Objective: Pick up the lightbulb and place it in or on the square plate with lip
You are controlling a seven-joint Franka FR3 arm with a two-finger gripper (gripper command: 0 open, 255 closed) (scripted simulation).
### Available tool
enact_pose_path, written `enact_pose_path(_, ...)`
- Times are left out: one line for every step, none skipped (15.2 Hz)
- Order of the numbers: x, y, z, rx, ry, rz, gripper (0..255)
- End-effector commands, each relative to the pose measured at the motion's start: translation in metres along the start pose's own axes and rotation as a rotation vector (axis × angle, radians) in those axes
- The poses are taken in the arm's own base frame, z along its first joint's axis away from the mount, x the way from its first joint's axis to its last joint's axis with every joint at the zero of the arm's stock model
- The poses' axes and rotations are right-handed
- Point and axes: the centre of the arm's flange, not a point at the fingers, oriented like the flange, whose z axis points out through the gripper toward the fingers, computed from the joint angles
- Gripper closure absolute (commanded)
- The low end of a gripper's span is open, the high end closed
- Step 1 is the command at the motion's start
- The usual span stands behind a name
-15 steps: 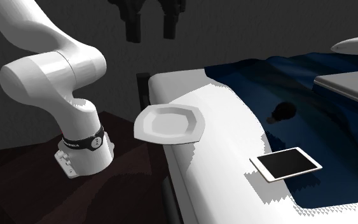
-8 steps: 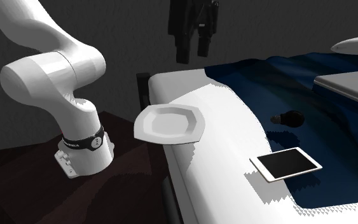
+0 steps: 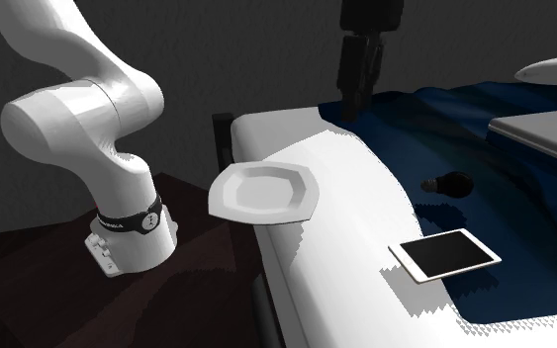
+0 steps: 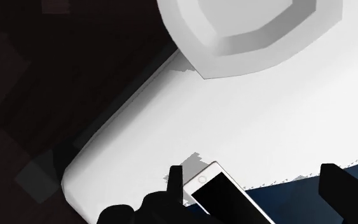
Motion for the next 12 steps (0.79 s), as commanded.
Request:
enact_pose_path(0.008, -0.022, 0.011, -0.001, 0.011, -0.008, 0)
enact_pose_path(0.014, -0.033, 0.015, -0.002, 0.016, -0.012, 0)
enact_pose_path(0.019, -0.043, 0.020, -0.003, 0.021, -0.016, 0)
enact_pose_path(0.025, -0.054, 0.025, -0.005, 0.025, -0.021, 0)
enact_pose_path(0.030, -0.065, 0.030, -0.006, 0.030, -0.025, 0)
enact_pose_path(0.036, -0.076, 0.035, -0.007, 0.035, -0.029, 0)
enact_pose_path(0.041, -0.087, 0.039, -0.008, 0.040, -0.033, 0)
enact_pose_path(0.046, -0.098, 0.044, -0.009, 0.045, -0.038, 0)
enact_pose_path(0.052, -0.108, 0.049, -0.010, 0.050, -0.042, 0)
enact_pose_path(0.057, -0.119, 0.053, -0.011, 0.055, -0.046, 0)
enact_pose_path(0.062, -0.130, 0.058, -0.012, 0.060, -0.050, 0)
enact_pose_path(0.068, -0.141, 0.063, -0.013, 0.065, -0.055, 0)
